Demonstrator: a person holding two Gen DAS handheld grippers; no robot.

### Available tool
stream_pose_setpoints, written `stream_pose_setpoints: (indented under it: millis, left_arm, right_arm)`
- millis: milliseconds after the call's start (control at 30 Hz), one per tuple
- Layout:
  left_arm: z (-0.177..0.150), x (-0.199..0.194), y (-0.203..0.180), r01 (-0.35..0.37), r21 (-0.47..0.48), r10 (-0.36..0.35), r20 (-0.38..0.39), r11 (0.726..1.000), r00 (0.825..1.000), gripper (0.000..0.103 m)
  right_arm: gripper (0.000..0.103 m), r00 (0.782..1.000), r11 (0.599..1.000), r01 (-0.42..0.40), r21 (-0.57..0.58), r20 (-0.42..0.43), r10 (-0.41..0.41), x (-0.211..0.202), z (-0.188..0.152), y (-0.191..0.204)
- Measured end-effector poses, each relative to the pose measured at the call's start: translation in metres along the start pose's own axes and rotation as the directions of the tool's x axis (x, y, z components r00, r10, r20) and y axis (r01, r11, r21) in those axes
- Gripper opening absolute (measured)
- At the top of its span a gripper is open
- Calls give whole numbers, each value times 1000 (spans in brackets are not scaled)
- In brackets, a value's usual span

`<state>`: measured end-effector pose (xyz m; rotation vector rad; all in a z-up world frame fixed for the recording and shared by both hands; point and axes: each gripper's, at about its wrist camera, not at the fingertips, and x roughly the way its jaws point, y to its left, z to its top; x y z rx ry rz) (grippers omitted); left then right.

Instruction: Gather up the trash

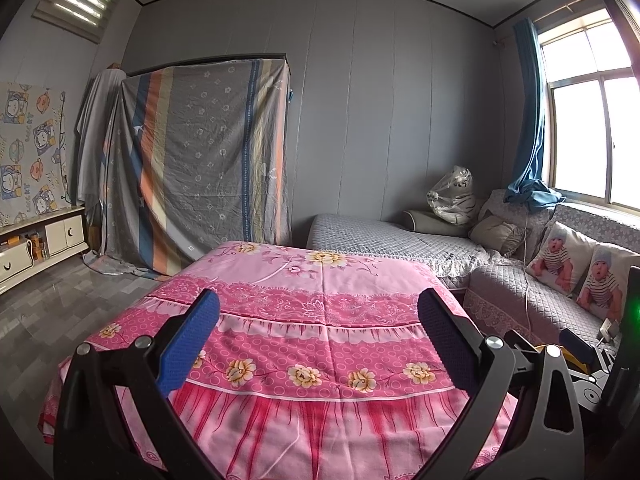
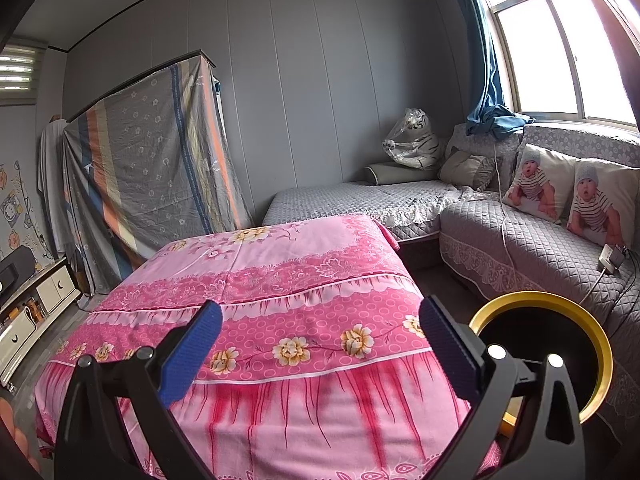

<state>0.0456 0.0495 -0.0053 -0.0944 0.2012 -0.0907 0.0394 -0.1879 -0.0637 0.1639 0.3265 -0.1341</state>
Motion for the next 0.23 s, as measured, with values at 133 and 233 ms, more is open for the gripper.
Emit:
stream_pose_setpoints:
  millis: [133,233]
  left_arm:
    - [1,-1,0,2,-1,-2,-3,1000,1000,95]
    - [1,-1,0,3,0,-3,-2,1000,1000,95]
  right_arm:
    - [95,1000,1000,2,1,0,-2,1,-2,0]
    - [95,1000,1000,2,3,-2,-2,1,-4,0]
